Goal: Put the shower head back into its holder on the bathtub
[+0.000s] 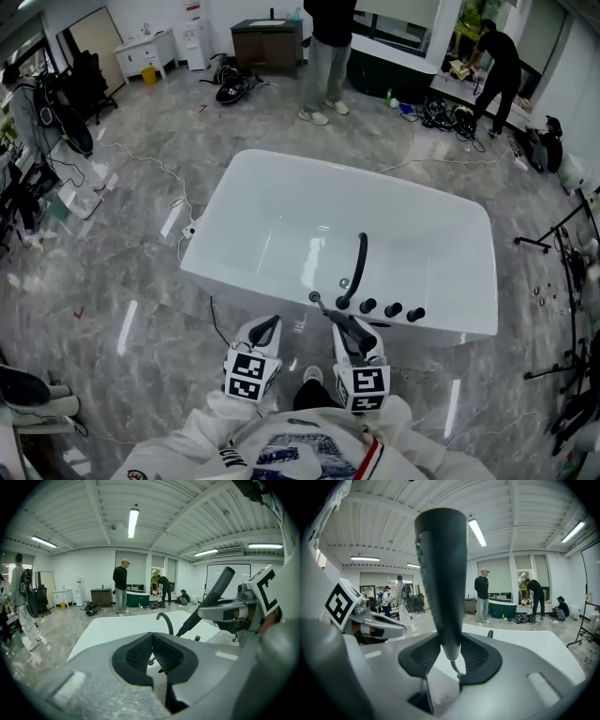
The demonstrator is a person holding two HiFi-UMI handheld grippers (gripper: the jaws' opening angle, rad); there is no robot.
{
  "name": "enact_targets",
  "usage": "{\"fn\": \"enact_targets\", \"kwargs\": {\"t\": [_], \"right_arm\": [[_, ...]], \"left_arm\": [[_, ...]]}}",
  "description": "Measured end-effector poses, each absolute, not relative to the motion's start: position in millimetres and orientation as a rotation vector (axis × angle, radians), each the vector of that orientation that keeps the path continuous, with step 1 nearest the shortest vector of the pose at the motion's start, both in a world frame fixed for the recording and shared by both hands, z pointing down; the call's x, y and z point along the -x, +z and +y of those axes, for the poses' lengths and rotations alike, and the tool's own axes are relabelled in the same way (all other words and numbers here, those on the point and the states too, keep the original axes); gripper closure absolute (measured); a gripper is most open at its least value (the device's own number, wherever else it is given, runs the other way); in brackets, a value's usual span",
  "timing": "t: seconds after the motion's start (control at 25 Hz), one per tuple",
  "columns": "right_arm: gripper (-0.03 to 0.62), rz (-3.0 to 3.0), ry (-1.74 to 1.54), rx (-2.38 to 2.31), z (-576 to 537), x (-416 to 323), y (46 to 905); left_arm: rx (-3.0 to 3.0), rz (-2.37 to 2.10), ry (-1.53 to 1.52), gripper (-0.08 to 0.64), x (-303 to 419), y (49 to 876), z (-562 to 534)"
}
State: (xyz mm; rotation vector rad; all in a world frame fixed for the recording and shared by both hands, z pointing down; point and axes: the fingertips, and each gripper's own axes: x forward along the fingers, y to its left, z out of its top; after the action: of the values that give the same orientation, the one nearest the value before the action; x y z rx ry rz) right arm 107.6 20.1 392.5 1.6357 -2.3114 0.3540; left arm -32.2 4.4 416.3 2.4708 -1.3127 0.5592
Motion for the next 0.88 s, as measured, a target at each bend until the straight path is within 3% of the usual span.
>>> {"fn": "enact_targets", "kwargs": {"t": [0.88], "right_arm": [[0.456, -2.398, 0.399, -1.460, -35, -114, 421]], "left_arm": [[-2.377, -1.411, 0.586, 0.560, 15, 441, -40]]}}
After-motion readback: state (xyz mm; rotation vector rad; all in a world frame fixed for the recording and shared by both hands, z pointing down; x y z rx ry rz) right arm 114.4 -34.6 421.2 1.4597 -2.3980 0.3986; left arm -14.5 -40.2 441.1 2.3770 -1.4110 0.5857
